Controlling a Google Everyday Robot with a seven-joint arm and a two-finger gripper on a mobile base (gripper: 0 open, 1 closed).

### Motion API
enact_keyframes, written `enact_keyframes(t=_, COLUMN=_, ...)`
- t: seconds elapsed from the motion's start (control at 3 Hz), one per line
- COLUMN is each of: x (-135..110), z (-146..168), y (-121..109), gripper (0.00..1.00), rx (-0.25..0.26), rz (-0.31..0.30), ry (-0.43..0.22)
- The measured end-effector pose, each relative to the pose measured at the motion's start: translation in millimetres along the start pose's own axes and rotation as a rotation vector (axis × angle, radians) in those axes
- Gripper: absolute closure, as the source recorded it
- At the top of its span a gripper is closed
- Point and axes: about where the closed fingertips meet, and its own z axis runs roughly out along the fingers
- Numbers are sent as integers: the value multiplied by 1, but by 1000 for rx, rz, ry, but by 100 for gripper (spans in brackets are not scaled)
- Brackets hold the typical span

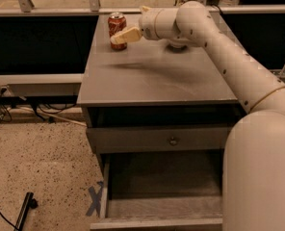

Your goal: Place coke can into middle drawer

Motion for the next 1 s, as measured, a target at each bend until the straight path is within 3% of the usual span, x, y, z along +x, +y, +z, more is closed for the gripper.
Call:
enact_keyframes(t=0.33, x=-7, z=12, y=-23, gripper=0, rx=46, rz=-1, ry=-86)
enact_keyframes(t=0.67, x=-10, z=22, y=-43, gripper=0, rx=90, rz=19, ry=-129)
enact_keyframes(t=1.0, x=-12, z=21, y=-45, gripper=0, rx=94, rz=18, ry=-133)
